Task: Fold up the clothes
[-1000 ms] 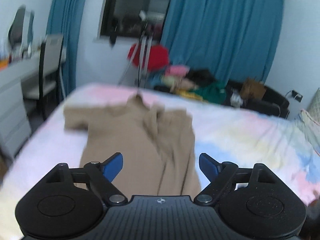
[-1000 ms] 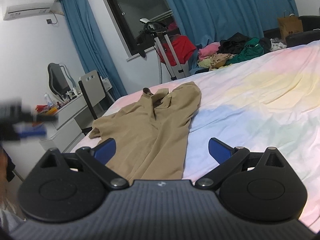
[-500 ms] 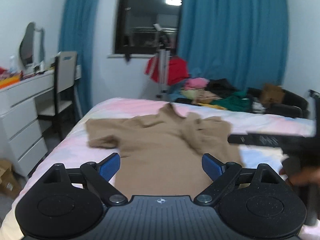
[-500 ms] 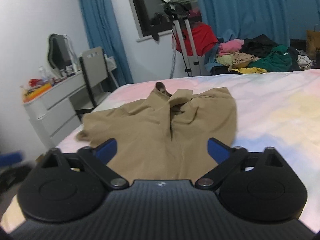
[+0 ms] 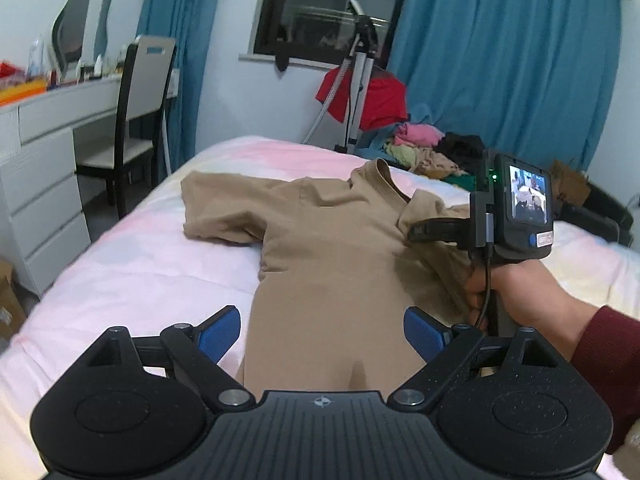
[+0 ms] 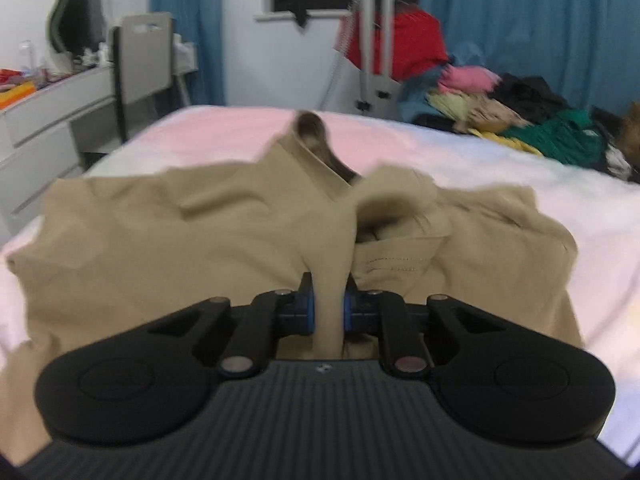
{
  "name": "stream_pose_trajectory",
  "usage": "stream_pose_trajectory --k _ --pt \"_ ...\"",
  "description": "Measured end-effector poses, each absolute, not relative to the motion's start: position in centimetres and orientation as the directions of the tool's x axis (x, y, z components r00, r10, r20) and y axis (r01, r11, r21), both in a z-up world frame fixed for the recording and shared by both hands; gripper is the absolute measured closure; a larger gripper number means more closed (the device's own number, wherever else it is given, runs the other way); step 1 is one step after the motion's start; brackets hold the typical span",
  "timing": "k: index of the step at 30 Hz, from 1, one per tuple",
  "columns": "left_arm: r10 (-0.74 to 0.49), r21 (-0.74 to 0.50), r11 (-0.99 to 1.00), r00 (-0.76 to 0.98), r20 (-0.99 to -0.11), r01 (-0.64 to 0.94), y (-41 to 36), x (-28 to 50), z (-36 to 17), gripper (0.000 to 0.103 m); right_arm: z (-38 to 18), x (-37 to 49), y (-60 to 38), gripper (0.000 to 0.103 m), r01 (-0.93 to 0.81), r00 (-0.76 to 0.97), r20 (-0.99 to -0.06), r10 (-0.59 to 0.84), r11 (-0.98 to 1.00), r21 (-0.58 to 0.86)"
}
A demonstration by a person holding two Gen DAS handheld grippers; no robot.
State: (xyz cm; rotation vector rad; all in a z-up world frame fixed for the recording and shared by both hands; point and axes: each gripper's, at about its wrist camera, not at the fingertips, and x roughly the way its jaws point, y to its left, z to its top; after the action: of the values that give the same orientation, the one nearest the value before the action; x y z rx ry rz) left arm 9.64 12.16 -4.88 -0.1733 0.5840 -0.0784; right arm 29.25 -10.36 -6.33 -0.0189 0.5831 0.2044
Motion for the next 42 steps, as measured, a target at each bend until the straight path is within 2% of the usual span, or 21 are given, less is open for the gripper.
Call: stream_pose_trajectory --k 4,7,9,10,11,14,22,27,30,32,33,35,36,37,38,42 --pt "-0.12 -0.209 0.978 0.84 -0.529 0.008 12.5 9.5 -4.6 0.013 -5.2 29.8 -9.6 0.086 -0.218 0.82 -0.531 0.212 0.975 0.053" --pt "-0.109 -0.208 0.978 0.846 -0.521 -0.002 12.5 9.2 -4.1 0.013 -4.2 29.6 -9.3 0.082 -0.242 0.795 -0.564 0.225 0.969 0.046" --pt "-0.105 -0.217 0.976 0.854 -0.51 -0.009 12.6 8.9 -3.7 0.013 -3.6 28.9 -9.1 0.059 -0.274 0.781 -0.577 0.239 0.961 0.028" --pt "-0.104 -0.222 0.975 0.857 -0.504 -0.011 12.7 8.6 -3.4 0.013 -3.2 28.4 -8.9 0.036 -0.294 0.78 -0.573 0.253 0.955 0.02" --pt "-0.104 -0.226 0.974 0.861 -0.498 -0.013 12.8 8.3 -3.1 0.013 -2.9 27.8 -8.5 0.019 -0.319 0.783 -0.56 0.271 0.948 0.012" --pt "-0.102 -0.25 0.968 0.877 -0.47 -0.021 13.4 7.0 -2.2 0.013 -1.8 26.2 -7.1 0.017 -0.391 0.784 -0.529 0.324 0.92 -0.017" --pt "-0.038 -0.35 0.928 0.904 -0.426 -0.126 16.4 5.2 -1.3 0.012 -3.6 27.6 3.0 0.017 -0.568 0.689 -0.57 0.448 0.822 -0.04" --pt "0.027 -0.385 0.897 0.899 -0.437 -0.215 18.7 5.3 -1.9 0.012 -5.2 29.0 9.9 0.018 -0.666 0.614 -0.597 0.516 0.745 -0.04" --pt "0.072 -0.399 0.878 0.897 -0.436 -0.265 19.8 5.2 -2.5 0.012 -6.9 30.1 12.6 0.02 -0.695 0.577 -0.629 0.521 0.718 -0.042" --pt "0.08 -0.408 0.867 0.888 -0.452 -0.286 20.4 5.6 -3.0 0.012 -7.9 30.7 13.7 0.036 -0.696 0.576 -0.646 0.501 0.715 -0.067" --pt "0.078 -0.411 0.863 0.881 -0.468 -0.294 20.6 5.9 -3.4 0.012 -8.1 30.9 13.8 0.036 -0.692 0.577 -0.647 0.498 0.719 -0.064" --pt "0.059 -0.429 0.854 0.873 -0.484 -0.296 21.0 6.1 -3.6 0.012 -8.3 31.5 13.5 0.06 -0.681 0.577 -0.643 0.504 0.732 -0.038" --pt "0.053 -0.443 0.847 0.876 -0.479 -0.293 21.2 5.9 -3.6 0.012 -8.2 31.7 13.2 0.068 -0.675 0.573 -0.64 0.511 0.737 -0.016" --pt "0.055 -0.451 0.843 0.88 -0.471 -0.294 21.4 5.8 -3.5 0.012 -8.1 31.9 12.9 0.084 -0.668 0.575 -0.639 0.511 0.744 -0.007" --pt "0.063 -0.453 0.84 0.883 -0.466 -0.299 21.4 5.7 -3.5 0.012 -7.9 32.1 12.5 0.095 -0.659 0.581 -0.64 0.503 0.752 -0.007" --pt "0.068 -0.443 0.844 0.879 -0.472 -0.303 21.1 5.5 -3.5 0.012 -4.9 32.1 7.8 0.096 -0.576 0.669 -0.576 0.47 0.818 -0.001"
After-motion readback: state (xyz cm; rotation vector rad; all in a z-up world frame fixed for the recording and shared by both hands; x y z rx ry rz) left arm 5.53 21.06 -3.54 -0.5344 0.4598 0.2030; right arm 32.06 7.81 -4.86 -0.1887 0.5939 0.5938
